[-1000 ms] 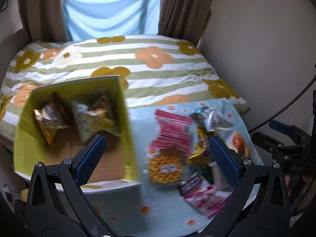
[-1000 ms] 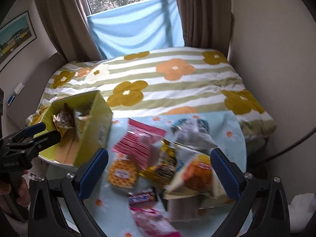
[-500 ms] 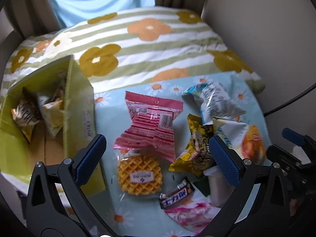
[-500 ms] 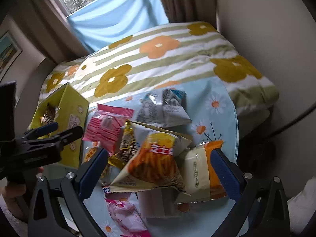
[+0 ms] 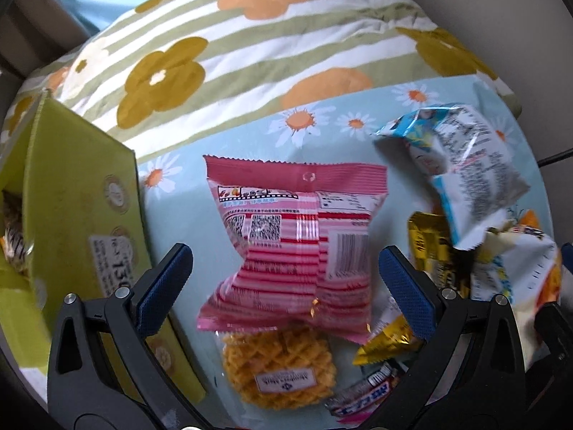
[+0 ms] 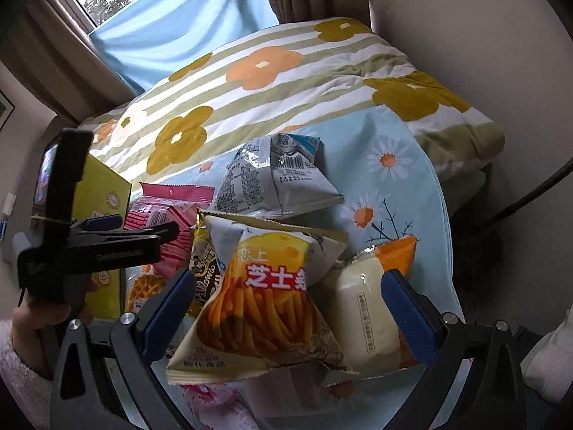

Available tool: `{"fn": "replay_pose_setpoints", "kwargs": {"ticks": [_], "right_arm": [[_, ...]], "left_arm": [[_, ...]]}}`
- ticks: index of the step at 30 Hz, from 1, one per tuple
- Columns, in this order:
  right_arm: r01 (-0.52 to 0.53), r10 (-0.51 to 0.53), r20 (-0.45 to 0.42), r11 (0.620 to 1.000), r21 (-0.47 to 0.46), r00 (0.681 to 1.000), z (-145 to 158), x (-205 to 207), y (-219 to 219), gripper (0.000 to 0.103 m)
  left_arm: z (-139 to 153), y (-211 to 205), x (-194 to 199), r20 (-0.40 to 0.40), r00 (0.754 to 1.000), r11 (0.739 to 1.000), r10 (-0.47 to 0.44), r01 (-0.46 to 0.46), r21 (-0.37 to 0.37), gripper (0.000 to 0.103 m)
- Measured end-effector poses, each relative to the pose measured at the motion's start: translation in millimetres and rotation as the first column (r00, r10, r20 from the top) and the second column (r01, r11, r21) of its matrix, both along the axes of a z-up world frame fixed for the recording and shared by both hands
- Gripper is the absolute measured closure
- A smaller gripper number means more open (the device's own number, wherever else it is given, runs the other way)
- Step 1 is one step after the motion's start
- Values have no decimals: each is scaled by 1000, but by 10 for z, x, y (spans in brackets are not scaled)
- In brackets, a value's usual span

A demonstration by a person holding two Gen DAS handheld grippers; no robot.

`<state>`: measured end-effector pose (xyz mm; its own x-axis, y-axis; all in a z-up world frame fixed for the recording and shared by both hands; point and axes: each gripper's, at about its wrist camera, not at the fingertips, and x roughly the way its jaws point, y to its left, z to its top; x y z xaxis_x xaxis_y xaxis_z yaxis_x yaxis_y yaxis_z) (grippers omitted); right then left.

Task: Organize snacks
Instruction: 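Grasp the pink wafer bag with the left tool while the right tool grasps the cheese-stick bag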

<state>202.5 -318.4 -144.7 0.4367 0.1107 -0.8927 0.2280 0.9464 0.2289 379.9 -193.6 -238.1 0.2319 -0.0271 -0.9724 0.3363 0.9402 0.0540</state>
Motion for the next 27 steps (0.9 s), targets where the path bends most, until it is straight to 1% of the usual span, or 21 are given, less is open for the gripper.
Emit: {"fn": "replay_pose_setpoints", "kwargs": {"ticks": [3, 5, 7, 8, 9, 11, 12, 14, 16, 21, 23, 25, 27], "right_arm": [[-2, 2, -7, 1000, -12, 1000, -31, 40, 36, 0], [1, -1, -12, 1000, -10, 1000, -53, 64, 43, 0], [4, -4, -15, 1000, -11, 1000, -72, 80, 47, 1], [4, -4, -18, 1000, -13, 1000, -80, 86, 47, 1], [5, -5, -19, 1000, -16, 1000, -84, 91, 46, 1], [6, -6, -23, 1000, -18, 1000, -97, 95, 43, 4], [5, -5, -27, 1000, -18, 1000, -108, 97, 40, 7], [2, -3, -35, 1000, -18, 999, -126, 97, 43, 11], [-4, 3, -42, 1000, -17, 999, -150, 105, 44, 19], [-18, 18, -49, 1000, 3, 999, -198, 113, 75, 29], [-29, 29, -48, 1000, 7, 998, -206, 119, 102, 35], [-42, 43, -46, 999, 27, 998, -216, 124, 123, 47], [-48, 49, -47, 998, 30, 998, -218, 119, 148, 49]], "left_arm": [[-95, 27, 66, -23, 1000, 1000, 0, 0, -4, 4], [-138, 47, 85, -40, 999, 1000, 3, -4, -21, 5], [-171, 52, 91, -52, 999, 999, 1, -3, -32, 10], [-187, 49, 86, -57, 998, 999, -2, 0, -37, 18], [-210, 45, 85, -69, 998, 999, -6, 3, -46, 29], [-221, 25, 72, -66, 998, 999, -16, 12, -50, 30], [-216, 20, 62, -59, 998, 999, -22, 19, -49, 33], [-209, 10, 46, -52, 998, 999, -25, 23, -47, 35], [-199, 20, 33, -48, 999, 999, -24, 22, -49, 36], [-155, 32, -9, -39, 999, 998, -16, 14, -55, 37], [-124, 35, -33, -34, 999, 998, -12, 10, -59, 38], [-99, 35, -51, -26, 1000, 998, -10, 9, -58, 38], [-74, 38, -71, -20, 1000, 998, -6, 5, -59, 38]]}}
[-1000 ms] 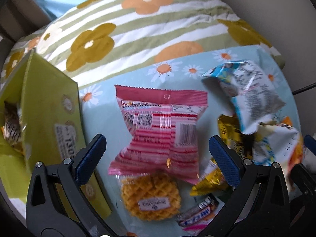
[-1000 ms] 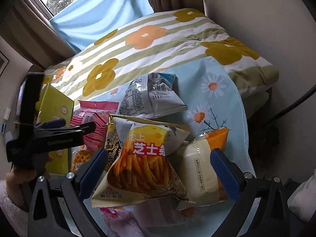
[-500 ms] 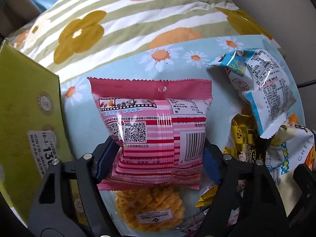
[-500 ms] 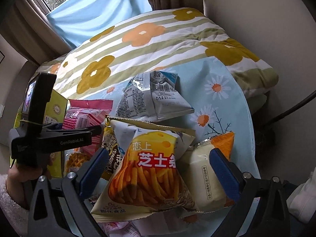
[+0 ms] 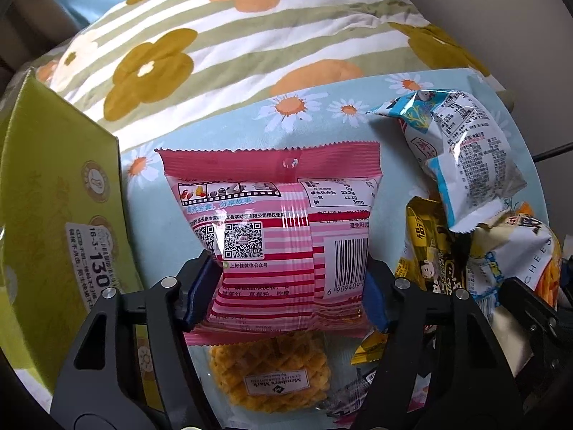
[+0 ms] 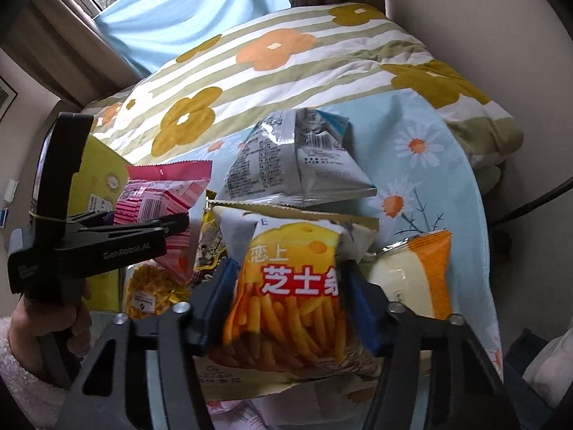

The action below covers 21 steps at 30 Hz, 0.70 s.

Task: Organize snacks
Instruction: 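Grasp the pink wafer bag with the left tool while the right tool grasps the cheese-stick bag, then carry both bags into the box and open both tools to release them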

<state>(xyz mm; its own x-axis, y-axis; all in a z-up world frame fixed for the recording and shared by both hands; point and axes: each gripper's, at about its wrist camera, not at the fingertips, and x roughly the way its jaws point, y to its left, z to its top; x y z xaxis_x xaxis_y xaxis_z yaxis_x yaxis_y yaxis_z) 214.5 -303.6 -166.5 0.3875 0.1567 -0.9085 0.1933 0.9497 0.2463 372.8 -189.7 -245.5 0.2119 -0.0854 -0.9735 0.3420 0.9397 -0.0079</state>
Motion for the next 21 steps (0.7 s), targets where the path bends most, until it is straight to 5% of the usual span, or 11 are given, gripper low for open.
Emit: {"fn": "replay_pose_setpoints", "kwargs": {"ticks": [12, 21], "right_arm": [[-43, 44, 54, 999, -1, 998, 218, -178, 42, 55], [-131, 133, 158, 991, -27, 978, 685, -366, 130, 55]], "left_arm": [[391, 61, -214, 83, 996, 999, 32, -30, -22, 38], [1115, 152, -610, 199, 976, 992, 93, -73, -102, 38]]}}
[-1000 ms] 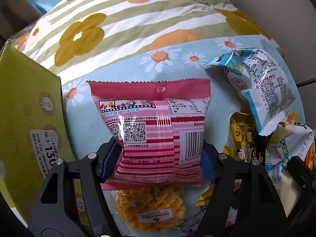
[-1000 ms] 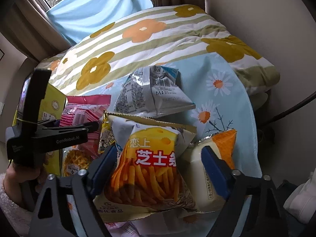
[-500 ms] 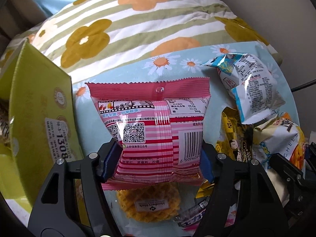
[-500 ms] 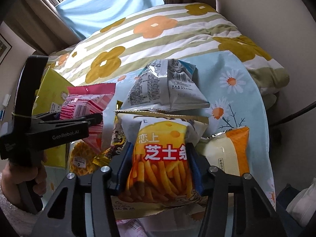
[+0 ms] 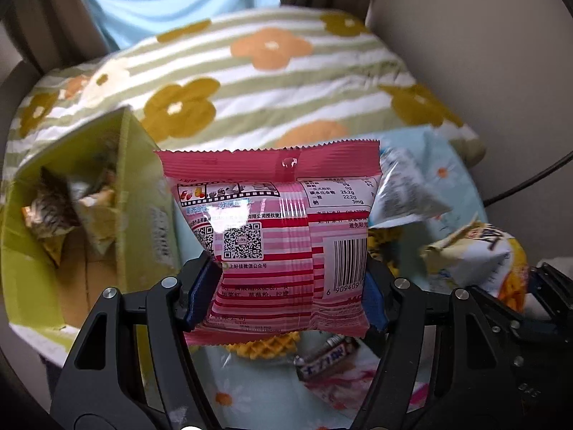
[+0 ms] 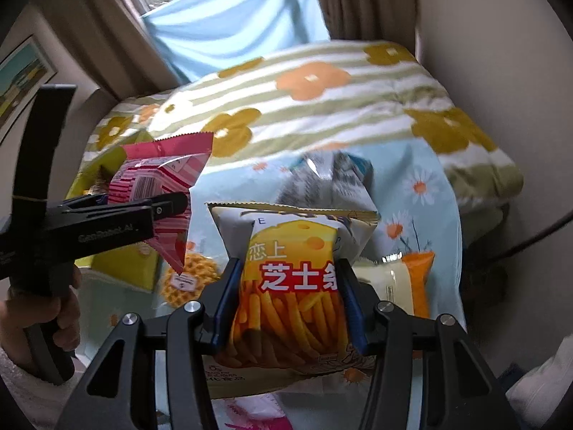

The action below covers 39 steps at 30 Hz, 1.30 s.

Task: Organize snacks
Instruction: 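Carry both bags into the box and open both tools to release them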

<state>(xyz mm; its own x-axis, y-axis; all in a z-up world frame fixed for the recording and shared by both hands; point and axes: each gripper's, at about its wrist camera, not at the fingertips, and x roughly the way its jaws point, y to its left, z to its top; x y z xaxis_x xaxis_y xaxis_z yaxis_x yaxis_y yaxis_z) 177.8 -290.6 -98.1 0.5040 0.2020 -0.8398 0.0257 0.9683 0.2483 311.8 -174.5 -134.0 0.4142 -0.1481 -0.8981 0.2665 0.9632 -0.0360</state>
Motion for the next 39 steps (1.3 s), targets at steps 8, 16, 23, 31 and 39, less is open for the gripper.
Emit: {"fn": "replay_pose_setpoints", "kwargs": {"ticks": [8, 16, 23, 31, 39], "right_arm": [[-134, 136, 129, 991, -21, 982, 529, 27, 300, 55], [-215, 213, 208, 976, -15, 955, 891, 197, 917, 55], [-253, 247, 230, 967, -4, 941, 935, 412, 1704, 55], [-268, 260, 185, 963, 16, 948, 700, 768, 2582, 55], [-223, 218, 111, 974, 33, 970, 358, 1040, 3075, 55]], "left_arm": [[764, 381, -362, 119, 989, 994, 88, -80, -69, 38], [1213, 1140, -479, 200, 964, 982, 176, -156, -110, 38], [1207, 2069, -343, 179, 957, 971, 226, -207, -122, 38], [789, 3200, -85, 103, 956, 958, 275, -263, -119, 38], [191, 3661, 205, -21, 969, 962, 246, -247, -121, 38]]}}
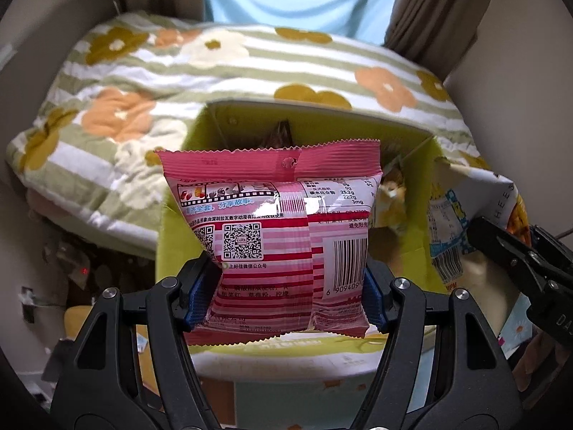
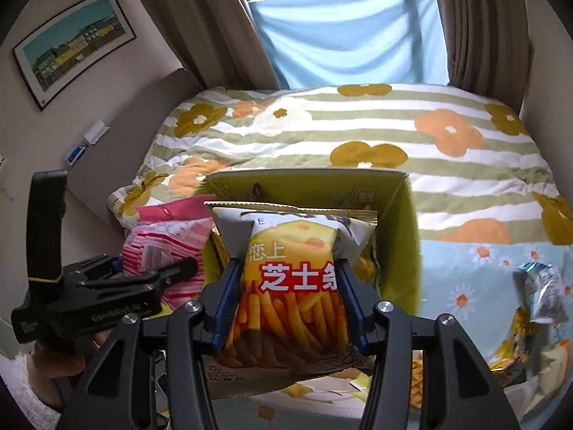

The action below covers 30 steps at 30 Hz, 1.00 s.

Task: Organize snacks
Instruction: 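Carry both bags into the box and open both tools to release them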

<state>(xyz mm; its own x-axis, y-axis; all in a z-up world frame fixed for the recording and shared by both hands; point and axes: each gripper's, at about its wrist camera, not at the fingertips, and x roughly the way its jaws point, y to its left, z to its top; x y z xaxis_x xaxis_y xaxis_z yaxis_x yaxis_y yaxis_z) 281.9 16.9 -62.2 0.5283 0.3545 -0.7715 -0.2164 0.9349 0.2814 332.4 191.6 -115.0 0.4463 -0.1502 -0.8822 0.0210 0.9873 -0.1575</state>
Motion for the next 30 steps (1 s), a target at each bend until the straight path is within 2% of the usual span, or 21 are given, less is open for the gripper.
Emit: {"fn": "replay_pose_setpoints", "kwargs": {"ticks": [7, 11, 13, 15, 17, 30], "right_arm": [[41, -43, -70, 998, -40, 997, -242, 91, 29, 55], [40, -43, -91, 998, -43, 995, -323, 114, -2, 55], [45, -49, -96, 998, -41, 994, -342, 140, -2, 55], [51, -54, -100, 998, -35, 993, -355, 140, -25, 55], [54, -57, -101, 998, -36, 993, -361, 136, -51, 55], [43, -49, -109, 997, -59, 993, -443, 72, -6, 55]], "left_arm": [[-405, -14, 60, -72, 996, 998, -50, 53, 33, 38], [-534, 1, 76, -94, 995, 999, -36, 38, 27, 36], [-600, -22, 98, -126, 991, 999, -40, 44, 29, 31], [-644, -18, 116, -149, 988, 999, -48, 51, 19, 14], [-629, -25, 95, -142, 989, 998, -41, 47, 36, 3], [-400, 45, -153, -105, 994, 1000, -5, 7, 18, 2]]}}
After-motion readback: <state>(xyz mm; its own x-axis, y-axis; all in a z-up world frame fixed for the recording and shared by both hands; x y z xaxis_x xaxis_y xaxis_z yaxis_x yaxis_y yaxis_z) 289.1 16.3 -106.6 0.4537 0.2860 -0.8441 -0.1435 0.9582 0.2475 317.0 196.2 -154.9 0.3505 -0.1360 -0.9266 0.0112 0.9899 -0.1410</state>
